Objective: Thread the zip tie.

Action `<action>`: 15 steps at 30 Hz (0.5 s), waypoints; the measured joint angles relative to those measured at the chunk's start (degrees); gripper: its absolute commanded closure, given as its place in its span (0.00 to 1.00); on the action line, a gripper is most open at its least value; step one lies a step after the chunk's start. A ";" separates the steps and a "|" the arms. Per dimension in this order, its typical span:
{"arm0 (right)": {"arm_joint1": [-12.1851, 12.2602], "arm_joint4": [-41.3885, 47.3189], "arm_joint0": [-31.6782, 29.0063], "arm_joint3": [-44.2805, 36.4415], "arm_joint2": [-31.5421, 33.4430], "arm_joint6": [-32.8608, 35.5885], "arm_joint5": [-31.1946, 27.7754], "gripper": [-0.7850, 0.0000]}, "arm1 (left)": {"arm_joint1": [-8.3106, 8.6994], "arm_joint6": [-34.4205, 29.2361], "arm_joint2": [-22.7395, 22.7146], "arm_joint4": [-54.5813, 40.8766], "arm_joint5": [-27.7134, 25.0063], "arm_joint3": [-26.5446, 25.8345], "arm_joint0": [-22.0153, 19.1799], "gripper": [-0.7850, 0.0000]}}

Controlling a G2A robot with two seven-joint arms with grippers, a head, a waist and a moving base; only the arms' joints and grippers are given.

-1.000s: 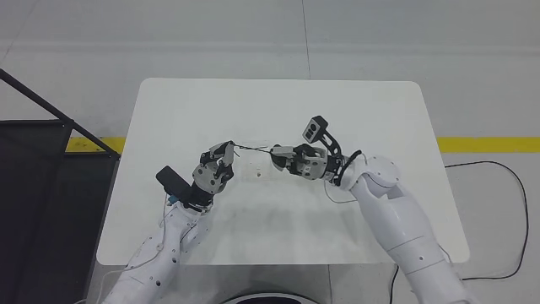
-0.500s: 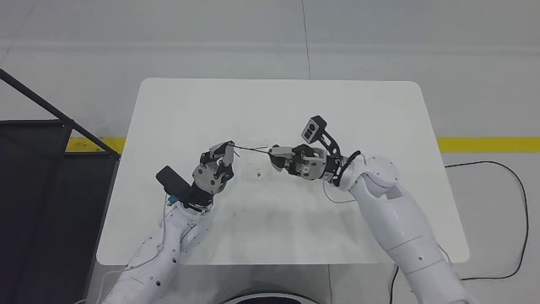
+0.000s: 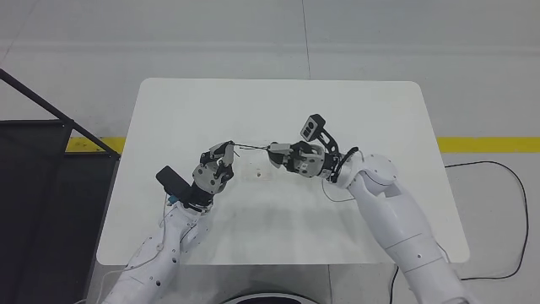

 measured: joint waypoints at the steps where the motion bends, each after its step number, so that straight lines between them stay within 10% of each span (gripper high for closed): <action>1: -0.01 -0.13 0.03 0.02 -0.03 -0.01 0.00 1.00 | 0.00 0.00 0.00 0.00 0.00 0.00 0.00 1.00; 15: -0.30 -2.07 -0.09 -0.44 -0.50 -5.19 0.63 1.00 | 0.00 0.00 0.00 0.00 0.00 0.00 0.00 1.00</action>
